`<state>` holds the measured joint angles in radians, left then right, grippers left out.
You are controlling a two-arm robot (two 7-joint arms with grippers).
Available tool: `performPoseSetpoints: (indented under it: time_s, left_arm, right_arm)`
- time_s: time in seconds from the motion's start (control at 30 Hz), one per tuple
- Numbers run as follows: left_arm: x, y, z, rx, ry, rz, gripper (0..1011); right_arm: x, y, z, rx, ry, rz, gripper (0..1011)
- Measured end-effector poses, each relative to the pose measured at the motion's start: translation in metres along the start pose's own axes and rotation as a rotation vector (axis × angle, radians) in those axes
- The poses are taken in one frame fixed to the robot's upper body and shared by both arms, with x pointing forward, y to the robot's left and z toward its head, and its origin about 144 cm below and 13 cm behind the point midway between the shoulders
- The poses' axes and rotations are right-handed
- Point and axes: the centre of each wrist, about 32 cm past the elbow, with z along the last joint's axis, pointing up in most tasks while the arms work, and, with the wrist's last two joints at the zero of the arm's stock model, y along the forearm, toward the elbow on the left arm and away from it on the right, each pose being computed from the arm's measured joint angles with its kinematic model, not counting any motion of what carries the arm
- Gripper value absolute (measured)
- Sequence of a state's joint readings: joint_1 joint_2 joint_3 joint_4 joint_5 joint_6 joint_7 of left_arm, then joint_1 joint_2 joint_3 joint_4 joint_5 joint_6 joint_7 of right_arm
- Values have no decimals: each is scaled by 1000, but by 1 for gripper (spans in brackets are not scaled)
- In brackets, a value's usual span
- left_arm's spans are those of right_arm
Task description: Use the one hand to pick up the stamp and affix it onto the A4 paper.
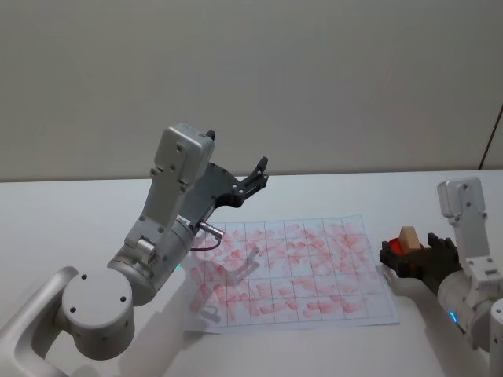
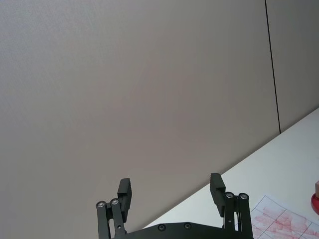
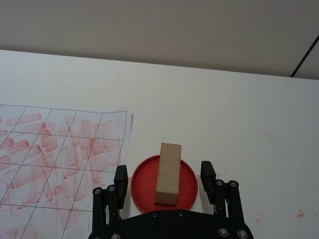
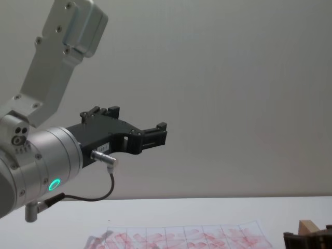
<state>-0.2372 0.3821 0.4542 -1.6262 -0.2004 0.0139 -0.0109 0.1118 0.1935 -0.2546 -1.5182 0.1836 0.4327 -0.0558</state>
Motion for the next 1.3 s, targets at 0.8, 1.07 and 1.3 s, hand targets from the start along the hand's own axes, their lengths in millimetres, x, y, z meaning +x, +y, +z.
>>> performPoseSetpoints:
  time_s: [0.8, 1.07, 1.3]
  left_arm:
    - [0, 0, 0, 0, 0, 0, 1001]
    - [0, 0, 0, 0, 0, 0, 1001]
    - [0, 0, 0, 0, 0, 0, 1001]
  right_arm:
    - [1, 0, 1, 2, -4, -4, 216]
    - [3, -1, 6, 20, -35, 9, 217]
    - [4, 0, 18, 62, -87, 50, 217]
